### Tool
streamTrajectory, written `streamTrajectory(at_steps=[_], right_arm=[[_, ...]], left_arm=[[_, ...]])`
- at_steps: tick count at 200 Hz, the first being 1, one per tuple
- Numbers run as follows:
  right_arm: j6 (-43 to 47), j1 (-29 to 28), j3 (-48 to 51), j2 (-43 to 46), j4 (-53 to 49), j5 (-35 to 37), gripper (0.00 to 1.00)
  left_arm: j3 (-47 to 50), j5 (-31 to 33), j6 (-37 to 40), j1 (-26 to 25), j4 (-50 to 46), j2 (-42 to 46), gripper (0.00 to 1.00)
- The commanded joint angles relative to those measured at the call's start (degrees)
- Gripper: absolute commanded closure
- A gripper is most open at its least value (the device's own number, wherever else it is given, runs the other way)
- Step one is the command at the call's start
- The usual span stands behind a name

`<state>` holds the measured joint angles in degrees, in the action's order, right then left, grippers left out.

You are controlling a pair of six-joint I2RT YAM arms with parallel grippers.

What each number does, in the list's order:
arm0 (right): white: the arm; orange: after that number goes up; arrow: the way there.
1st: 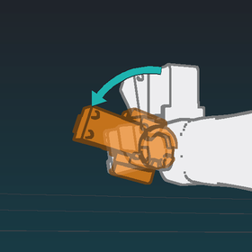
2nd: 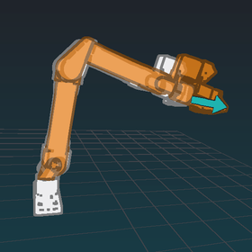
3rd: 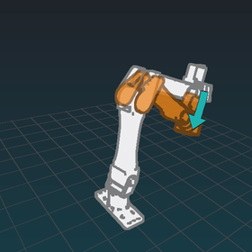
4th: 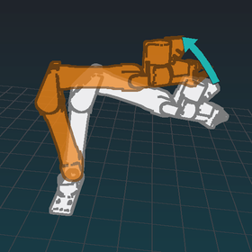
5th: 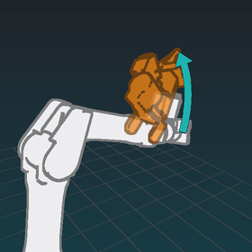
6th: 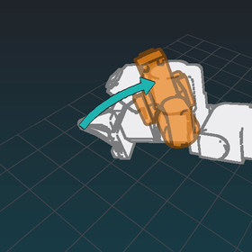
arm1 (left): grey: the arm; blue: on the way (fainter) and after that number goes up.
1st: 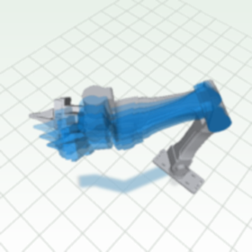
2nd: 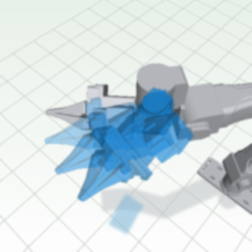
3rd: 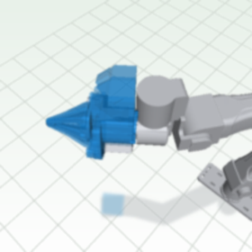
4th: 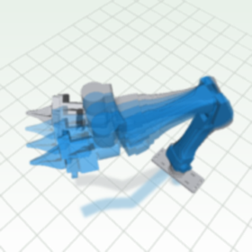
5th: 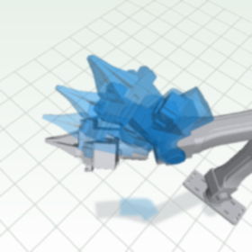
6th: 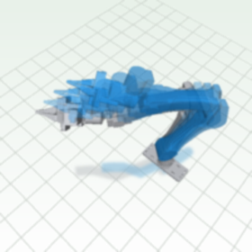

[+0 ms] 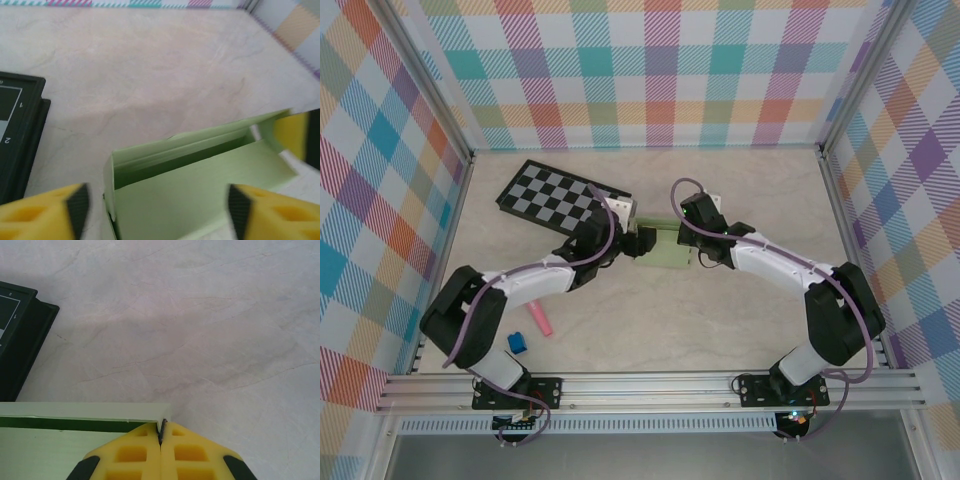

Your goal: Fold the paper box

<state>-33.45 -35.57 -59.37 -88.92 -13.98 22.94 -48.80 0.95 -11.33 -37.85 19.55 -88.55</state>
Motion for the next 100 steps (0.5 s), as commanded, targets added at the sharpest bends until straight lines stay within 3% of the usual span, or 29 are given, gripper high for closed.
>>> streamTrajectory(at_steps=[1, 41, 73, 100], right_arm=[[1.9, -0.5, 2.8, 0.0, -1.7, -0.9, 1.0], [4.5, -0.5, 4.1, 0.9, 0.7, -1.3, 1.0], [5.6, -0.5, 4.7, 1.3, 1.9, -1.8, 1.0], [7.3, -0.5, 6.1, 1.8, 4.1, -3.2, 1.0]], left_arm=[[1.4, -2.4, 2.7, 0.2, 1.0, 5.6, 0.0], [2.9, -9.3, 10.2, 2.8, 2.2, 10.5, 0.0], [-2.0, -16.6, 25.1, 6.1, -6.4, 9.3, 0.0], [-5.9, -29.9, 44.4, 11.0, -14.5, 4.6, 0.0]])
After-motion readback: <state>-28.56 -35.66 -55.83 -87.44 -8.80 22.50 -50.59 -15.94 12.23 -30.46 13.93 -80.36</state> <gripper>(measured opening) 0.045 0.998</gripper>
